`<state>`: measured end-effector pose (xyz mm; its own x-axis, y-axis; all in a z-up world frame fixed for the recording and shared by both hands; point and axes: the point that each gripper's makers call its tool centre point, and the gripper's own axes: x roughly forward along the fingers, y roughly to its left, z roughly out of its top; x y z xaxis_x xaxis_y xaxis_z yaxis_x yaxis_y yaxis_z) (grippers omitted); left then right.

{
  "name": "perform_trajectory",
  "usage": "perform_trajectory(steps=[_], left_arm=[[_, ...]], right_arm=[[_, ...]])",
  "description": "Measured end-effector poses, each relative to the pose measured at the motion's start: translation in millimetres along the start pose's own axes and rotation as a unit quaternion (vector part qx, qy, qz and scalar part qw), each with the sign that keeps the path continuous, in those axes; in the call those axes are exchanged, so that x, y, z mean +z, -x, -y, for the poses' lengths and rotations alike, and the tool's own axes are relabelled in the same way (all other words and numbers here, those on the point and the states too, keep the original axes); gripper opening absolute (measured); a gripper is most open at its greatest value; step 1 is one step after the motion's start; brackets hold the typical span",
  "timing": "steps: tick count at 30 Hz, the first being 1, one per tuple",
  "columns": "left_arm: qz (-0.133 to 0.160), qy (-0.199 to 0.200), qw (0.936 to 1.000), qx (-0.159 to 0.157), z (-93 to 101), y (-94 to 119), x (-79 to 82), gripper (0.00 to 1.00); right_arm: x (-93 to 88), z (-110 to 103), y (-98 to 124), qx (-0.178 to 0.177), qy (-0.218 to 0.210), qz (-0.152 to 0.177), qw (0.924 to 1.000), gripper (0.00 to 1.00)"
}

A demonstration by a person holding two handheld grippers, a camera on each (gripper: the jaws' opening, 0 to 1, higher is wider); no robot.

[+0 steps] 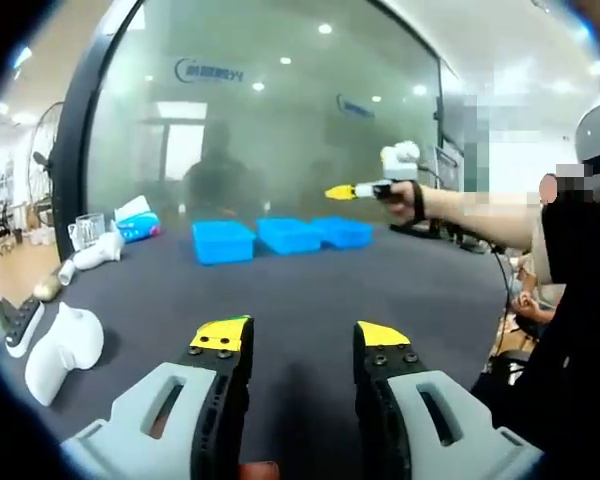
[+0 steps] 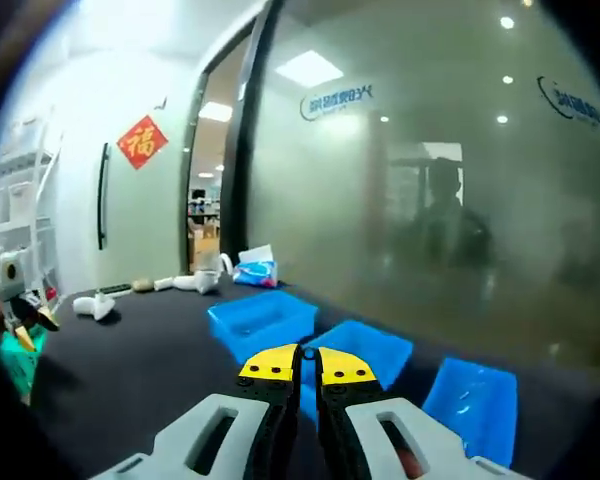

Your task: Sort the screws, nuts, and washers into the corresponding bins

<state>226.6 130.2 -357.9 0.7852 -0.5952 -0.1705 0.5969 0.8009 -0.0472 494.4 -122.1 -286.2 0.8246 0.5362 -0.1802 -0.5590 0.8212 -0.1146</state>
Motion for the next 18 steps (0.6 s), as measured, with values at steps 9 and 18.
perform_trajectory(steps=[9,18], left_arm=[[-0.004,-0.002,1.0,-0.002,1.9,-1,0.8,0.39],[-0.004,-0.002,1.0,0.001,1.4,0,4.0,0.38]], right_arm=[[-17.4,16,-52,-0.017,0.022,-0.047,0.9985,0.04],[-29.7,28,-74,-0.045,0.003,-0.052,0.9976,0.04]])
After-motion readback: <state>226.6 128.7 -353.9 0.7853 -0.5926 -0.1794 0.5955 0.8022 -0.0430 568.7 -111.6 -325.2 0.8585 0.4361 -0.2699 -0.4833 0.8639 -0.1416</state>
